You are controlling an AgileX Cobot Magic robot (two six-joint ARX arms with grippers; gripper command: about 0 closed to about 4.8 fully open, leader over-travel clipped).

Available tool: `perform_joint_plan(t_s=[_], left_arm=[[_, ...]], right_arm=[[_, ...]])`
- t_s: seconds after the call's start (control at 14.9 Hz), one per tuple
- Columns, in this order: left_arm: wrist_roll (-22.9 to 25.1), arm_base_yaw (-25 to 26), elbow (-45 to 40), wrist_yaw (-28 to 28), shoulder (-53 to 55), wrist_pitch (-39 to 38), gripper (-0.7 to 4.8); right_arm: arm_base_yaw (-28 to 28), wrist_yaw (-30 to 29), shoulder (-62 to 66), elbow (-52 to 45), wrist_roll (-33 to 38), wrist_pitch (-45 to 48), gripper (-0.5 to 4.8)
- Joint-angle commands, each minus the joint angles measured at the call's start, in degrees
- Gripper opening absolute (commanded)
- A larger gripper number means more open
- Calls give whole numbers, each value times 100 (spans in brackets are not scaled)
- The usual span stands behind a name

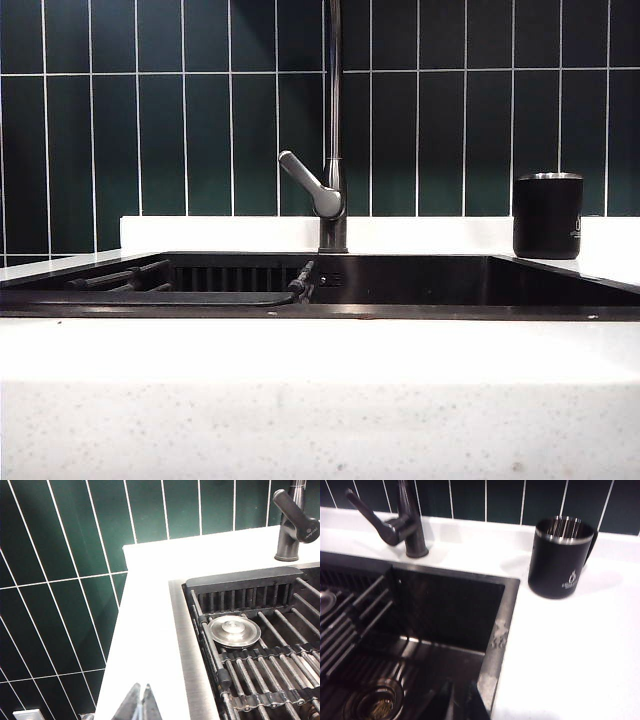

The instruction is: Pick up the mug next to the sink, go to the faucet to get some water, pour the water into the sink, and finally put the mug back to its place.

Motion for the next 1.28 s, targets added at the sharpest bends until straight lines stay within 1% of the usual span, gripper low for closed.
perform_joint_plan(t_s=[0.07, 0.27, 0.54, 0.67, 0.87, 1.07, 1.14, 1.28], left_arm=[[22, 2, 24, 0, 7, 37, -6], [20, 2, 26, 0, 7, 37, -6], [20, 2, 24, 0, 7, 35, -6], [20, 2, 24, 0, 7, 35, -6], [20, 2, 24, 0, 7, 33, -6], [20, 2, 24, 0, 7, 33, -6], [20, 2, 24, 0, 7, 33, -6], [20, 2, 24, 0, 7, 33, -6]], right_arm=[[4, 13, -173, 15, 15, 122, 49], [7, 15, -686, -28, 17, 48, 49], [2, 13, -1467, -280, 17, -291, 49], [2, 15, -1593, -374, 17, -431, 49], [0, 162, -1794, -592, 28, -424, 49], [0, 175, -1864, -769, 157, -431, 49], [2, 444, -1882, -798, 168, -415, 49], [2, 557, -1897, -804, 173, -435, 49]])
